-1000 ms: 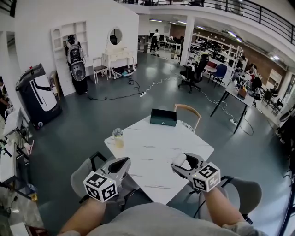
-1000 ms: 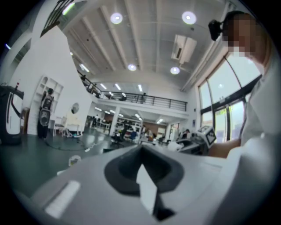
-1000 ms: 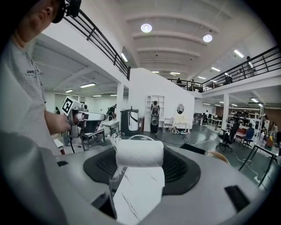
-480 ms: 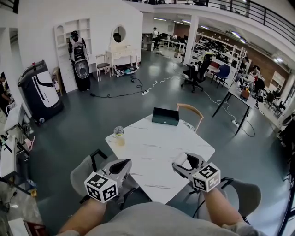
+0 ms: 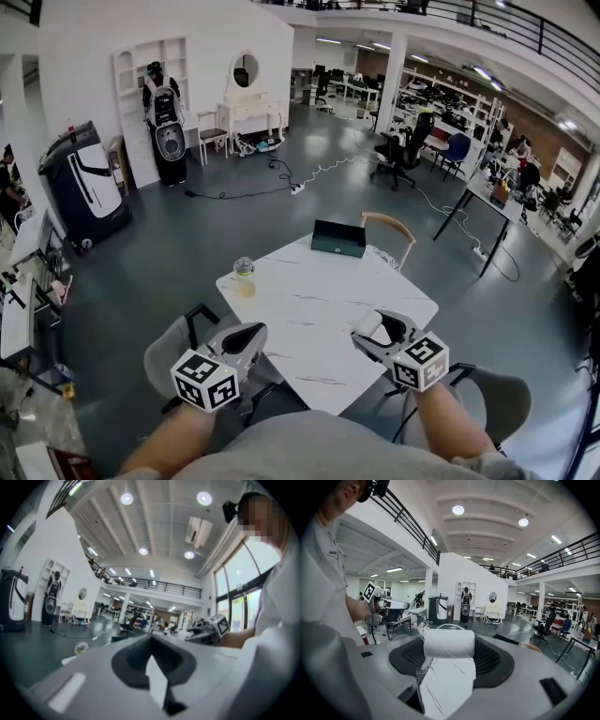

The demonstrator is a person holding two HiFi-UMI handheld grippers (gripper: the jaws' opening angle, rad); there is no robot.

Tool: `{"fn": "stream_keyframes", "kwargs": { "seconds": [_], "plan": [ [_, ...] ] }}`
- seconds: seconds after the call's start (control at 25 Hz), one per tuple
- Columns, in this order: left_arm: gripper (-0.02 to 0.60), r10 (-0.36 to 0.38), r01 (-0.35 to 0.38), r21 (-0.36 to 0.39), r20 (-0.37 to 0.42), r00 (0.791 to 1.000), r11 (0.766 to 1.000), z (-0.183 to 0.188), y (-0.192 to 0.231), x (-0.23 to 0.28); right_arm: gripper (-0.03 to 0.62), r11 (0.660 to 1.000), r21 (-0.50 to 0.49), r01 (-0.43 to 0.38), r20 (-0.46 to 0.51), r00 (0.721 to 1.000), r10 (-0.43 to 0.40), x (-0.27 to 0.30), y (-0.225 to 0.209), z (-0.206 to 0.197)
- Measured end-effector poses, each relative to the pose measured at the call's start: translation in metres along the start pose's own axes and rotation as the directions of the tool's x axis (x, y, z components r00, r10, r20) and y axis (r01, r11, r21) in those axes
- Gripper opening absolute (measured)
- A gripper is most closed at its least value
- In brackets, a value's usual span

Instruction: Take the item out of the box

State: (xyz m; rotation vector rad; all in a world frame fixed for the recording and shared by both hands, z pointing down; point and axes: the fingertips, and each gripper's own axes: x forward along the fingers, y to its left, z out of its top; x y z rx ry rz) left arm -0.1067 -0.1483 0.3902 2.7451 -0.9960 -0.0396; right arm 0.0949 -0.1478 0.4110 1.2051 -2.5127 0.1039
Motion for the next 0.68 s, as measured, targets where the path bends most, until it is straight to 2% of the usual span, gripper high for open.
{"fn": "stream_keyframes", "kwargs": {
  "seconds": [0.68],
  "plan": [
    [0.003, -0.001, 0.001, 0.001, -0.002, 1.000, 1.000, 0.0004, -0.0040, -0.0006, 0.292, 1.000, 0.001, -0.006, 0.007, 1.000, 0.006, -0.0018, 0.0008, 0.0010]
  ]
}}
